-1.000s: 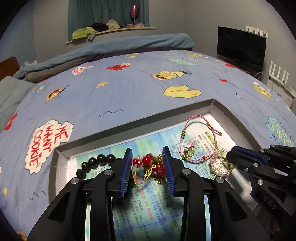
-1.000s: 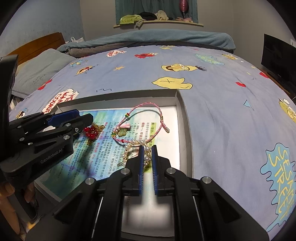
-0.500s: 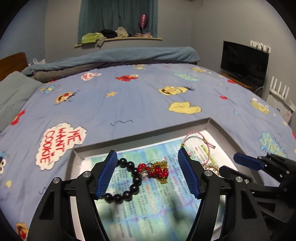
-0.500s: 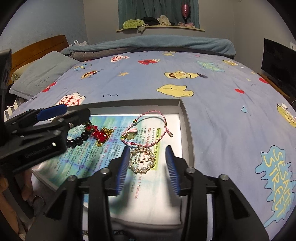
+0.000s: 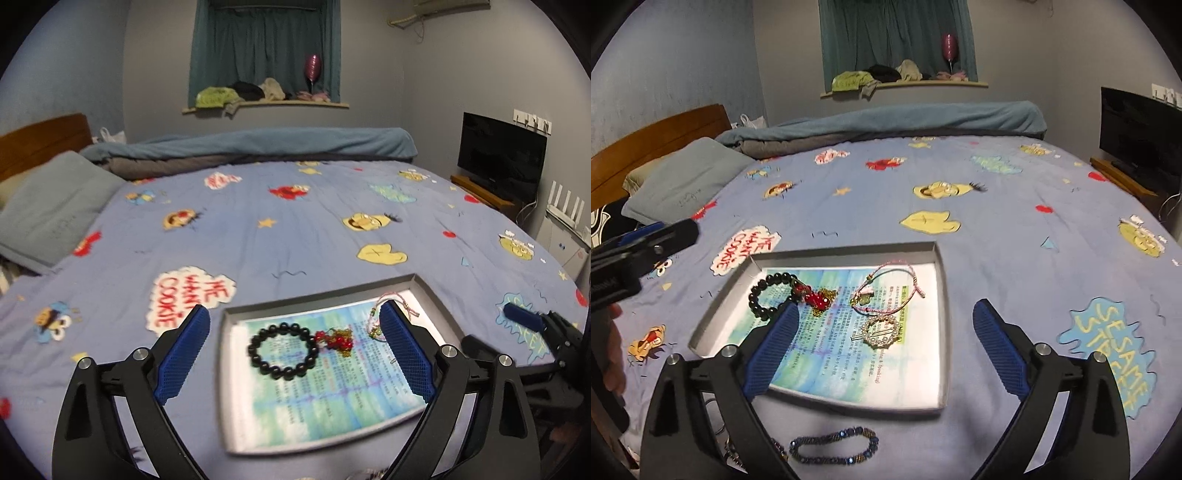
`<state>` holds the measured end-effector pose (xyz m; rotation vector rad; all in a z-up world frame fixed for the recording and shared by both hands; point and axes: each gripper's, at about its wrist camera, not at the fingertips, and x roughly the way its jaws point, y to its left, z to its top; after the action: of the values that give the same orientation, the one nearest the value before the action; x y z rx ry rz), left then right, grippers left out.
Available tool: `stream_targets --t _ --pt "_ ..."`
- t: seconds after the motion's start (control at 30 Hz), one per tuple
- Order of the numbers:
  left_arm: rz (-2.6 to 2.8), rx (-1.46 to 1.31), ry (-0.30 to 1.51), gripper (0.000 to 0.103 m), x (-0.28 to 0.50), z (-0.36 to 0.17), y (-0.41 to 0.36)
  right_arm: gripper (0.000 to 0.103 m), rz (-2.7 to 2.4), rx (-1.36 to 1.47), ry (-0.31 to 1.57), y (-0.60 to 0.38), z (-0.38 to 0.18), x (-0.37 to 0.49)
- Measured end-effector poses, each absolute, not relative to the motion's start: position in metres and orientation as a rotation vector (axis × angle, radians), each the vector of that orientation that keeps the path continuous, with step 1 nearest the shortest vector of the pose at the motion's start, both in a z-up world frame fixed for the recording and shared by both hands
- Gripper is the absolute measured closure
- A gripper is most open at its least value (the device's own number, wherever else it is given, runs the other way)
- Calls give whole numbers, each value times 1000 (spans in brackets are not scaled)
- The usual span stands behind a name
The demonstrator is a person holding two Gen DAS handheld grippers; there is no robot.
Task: Organize jewelry
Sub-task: 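Withdraw both open tools from the box toward the remaining jewelry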
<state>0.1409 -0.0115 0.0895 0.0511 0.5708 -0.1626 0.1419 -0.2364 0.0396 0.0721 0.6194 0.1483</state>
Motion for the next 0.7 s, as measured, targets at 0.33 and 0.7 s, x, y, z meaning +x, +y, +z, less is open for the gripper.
stream_targets --t 0.33,0.7 --pt "-144 65 537 8 69 132 13 6 119 89 555 -250 85 83" --pt "-129 59 554 8 17 121 40 6 147 38 547 -231 95 31"
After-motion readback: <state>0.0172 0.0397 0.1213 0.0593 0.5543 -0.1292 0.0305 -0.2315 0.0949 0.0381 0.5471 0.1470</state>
